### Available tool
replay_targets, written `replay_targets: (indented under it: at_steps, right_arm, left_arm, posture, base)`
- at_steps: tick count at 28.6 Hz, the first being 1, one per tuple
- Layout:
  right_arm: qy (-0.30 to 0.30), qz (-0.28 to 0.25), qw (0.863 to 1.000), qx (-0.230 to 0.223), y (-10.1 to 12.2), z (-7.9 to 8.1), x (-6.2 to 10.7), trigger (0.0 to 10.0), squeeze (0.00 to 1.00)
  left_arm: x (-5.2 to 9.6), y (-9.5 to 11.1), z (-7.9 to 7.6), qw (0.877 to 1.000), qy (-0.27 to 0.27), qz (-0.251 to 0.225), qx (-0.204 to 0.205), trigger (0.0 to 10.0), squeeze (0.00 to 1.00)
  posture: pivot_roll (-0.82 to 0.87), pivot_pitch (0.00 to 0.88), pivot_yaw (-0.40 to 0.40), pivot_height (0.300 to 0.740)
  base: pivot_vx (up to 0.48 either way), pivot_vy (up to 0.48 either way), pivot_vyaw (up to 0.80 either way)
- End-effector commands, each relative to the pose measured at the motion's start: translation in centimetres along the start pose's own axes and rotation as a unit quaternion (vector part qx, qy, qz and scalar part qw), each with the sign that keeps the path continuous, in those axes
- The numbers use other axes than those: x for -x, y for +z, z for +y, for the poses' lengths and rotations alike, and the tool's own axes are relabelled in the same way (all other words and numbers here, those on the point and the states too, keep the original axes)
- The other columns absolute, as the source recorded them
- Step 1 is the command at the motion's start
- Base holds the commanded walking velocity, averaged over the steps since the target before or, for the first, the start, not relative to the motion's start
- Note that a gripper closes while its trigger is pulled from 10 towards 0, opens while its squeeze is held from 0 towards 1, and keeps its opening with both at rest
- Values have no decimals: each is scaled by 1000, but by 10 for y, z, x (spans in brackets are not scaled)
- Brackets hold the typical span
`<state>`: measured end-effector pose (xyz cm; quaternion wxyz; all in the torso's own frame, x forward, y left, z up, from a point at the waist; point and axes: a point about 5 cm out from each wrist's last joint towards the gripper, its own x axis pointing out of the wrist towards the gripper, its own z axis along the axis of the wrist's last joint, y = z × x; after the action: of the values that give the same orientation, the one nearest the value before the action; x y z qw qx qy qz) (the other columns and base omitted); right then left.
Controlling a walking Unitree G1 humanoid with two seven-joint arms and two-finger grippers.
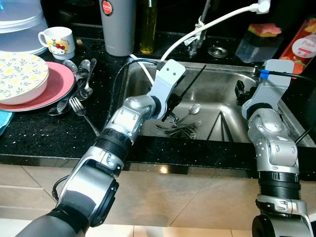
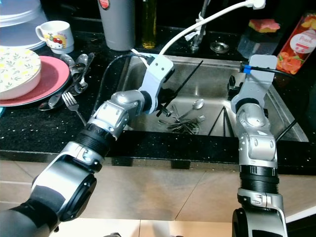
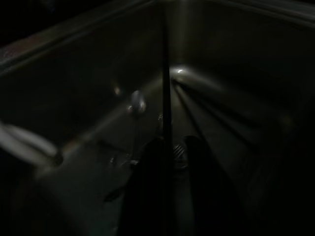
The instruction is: Kitchen organization
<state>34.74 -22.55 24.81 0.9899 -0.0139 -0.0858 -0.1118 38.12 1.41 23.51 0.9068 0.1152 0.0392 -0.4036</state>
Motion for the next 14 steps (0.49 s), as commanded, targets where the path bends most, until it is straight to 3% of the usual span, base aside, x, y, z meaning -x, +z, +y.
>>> replay_targets:
  at_steps: [1, 2, 5, 6, 9, 11, 14]
  right_arm:
    - [6, -4, 1000, 3, 0, 5, 1, 10000, 0]
    - [16, -8, 1000, 0, 1, 10, 1, 10000, 0]
    - [25, -11, 1000, -1, 2, 15, 1, 10000, 0]
    - [36, -14, 999, -3, 3, 20, 1, 10000, 0]
    - [45, -17, 999, -4, 4, 24, 2, 10000, 0]
    - [71, -30, 997, -7, 7, 31, 3, 10000, 0]
    - [82, -35, 996, -6, 9, 34, 4, 10000, 0]
  left_arm:
    - [-2, 9, -4, 999, -11, -33, 0, 10000, 1000]
    - [5, 25, 2, 995, 25, -93, -16, 10000, 0]
    - [12, 39, 8, 987, 71, -140, -31, 10000, 0]
    - [19, 44, 9, 984, 78, -160, -10, 10000, 0]
    - [27, 46, 13, 981, 103, -163, -4, 10000, 0]
    - [44, 48, 18, 972, 176, -157, -17, 10000, 0]
    - [49, 47, 19, 969, 200, -148, -15, 10000, 0]
  posture:
    - [145, 38, -45, 740]
    - [149, 35, -52, 740]
    - [153, 35, -57, 740]
    - [157, 35, -60, 740]
    - [159, 37, -62, 740]
    - [173, 40, -67, 740]
    - [179, 43, -68, 740]
  base:
    - [0, 0, 0]
    - [0, 0, 0]
    - [0, 0, 0]
    - [0, 0, 0]
    - [0, 0, 0]
    - [0, 0, 0]
    - [0, 0, 0]
